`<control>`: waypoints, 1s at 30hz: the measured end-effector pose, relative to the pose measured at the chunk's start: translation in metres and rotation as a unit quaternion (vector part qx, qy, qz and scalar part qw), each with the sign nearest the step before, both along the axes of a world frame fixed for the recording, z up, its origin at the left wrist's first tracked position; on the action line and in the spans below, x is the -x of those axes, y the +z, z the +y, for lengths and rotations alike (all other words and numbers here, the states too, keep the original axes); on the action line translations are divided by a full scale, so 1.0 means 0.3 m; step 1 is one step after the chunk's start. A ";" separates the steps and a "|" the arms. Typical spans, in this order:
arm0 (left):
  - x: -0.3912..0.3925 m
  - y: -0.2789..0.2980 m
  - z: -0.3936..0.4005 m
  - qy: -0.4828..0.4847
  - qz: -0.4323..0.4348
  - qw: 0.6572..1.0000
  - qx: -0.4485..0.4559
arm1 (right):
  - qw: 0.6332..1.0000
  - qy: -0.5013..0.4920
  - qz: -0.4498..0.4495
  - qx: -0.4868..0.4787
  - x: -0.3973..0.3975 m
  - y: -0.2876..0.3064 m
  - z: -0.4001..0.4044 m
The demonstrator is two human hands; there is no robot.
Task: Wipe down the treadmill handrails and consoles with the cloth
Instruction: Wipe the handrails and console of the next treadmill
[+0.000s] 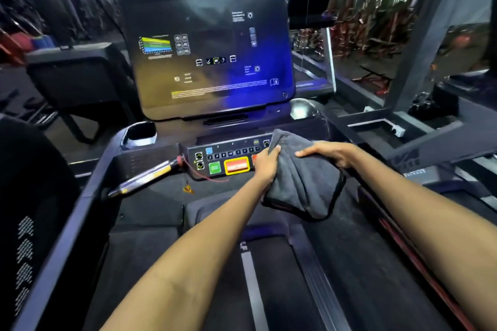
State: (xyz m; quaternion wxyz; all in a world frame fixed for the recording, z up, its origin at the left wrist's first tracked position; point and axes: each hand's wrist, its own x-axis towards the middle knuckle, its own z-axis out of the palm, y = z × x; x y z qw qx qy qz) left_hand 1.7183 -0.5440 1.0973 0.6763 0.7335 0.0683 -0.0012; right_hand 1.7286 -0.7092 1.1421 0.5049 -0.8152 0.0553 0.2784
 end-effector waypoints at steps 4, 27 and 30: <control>-0.142 0.042 -0.119 -0.011 0.008 0.997 -0.072 | 0.994 -0.029 -0.084 0.068 -0.131 0.052 -0.125; -0.835 -0.007 -0.500 0.006 0.065 0.997 -0.029 | 0.752 0.097 -0.300 0.579 -0.999 0.054 -0.344; -0.880 -0.047 -0.492 0.002 0.082 0.996 -0.044 | 0.737 0.106 -0.345 0.571 -1.051 -0.021 -0.305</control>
